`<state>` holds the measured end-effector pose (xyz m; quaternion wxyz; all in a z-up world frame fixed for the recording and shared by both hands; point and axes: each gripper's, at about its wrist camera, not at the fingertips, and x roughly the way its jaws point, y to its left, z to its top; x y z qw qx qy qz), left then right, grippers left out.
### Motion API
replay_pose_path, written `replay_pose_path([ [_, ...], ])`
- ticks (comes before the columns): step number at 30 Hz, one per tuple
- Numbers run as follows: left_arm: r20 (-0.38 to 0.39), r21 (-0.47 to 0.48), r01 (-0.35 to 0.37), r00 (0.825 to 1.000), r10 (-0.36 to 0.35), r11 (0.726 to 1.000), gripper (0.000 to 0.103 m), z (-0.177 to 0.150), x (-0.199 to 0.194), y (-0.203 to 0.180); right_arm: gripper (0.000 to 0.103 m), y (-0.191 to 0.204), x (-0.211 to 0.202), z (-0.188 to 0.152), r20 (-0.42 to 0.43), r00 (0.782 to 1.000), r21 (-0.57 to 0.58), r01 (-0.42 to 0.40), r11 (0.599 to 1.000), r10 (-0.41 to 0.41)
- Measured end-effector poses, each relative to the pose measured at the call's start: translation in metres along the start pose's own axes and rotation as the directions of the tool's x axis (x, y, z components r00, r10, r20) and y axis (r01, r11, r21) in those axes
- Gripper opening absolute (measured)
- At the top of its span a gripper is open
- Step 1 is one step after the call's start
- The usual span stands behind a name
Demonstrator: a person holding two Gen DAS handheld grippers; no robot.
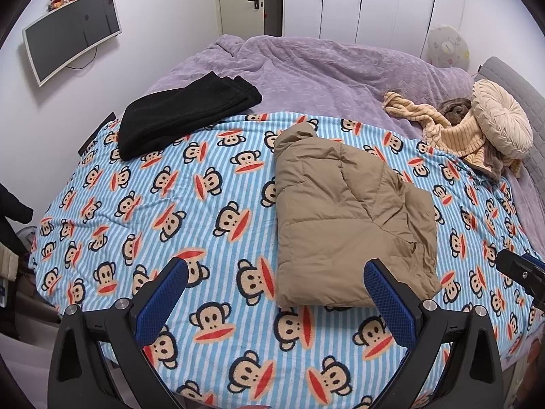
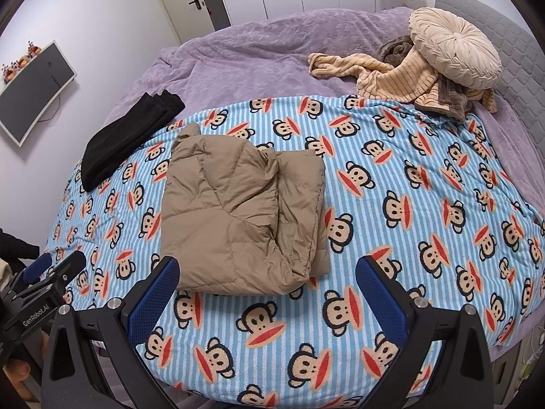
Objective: Fold large clothes
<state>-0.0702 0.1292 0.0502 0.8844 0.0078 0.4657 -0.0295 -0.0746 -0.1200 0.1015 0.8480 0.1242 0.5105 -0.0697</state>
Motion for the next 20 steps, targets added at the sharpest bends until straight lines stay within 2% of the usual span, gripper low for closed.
replay_pose_path([
  [20,0.015,-0.016,-0.006,1.0,0.007,1.0,0.103,-0.0054,-0.0044,-0.0039,0.103,0.0022,0.0001,-0.0026,-0.001,1.0,0.008,0.001,1.0,-0.001],
])
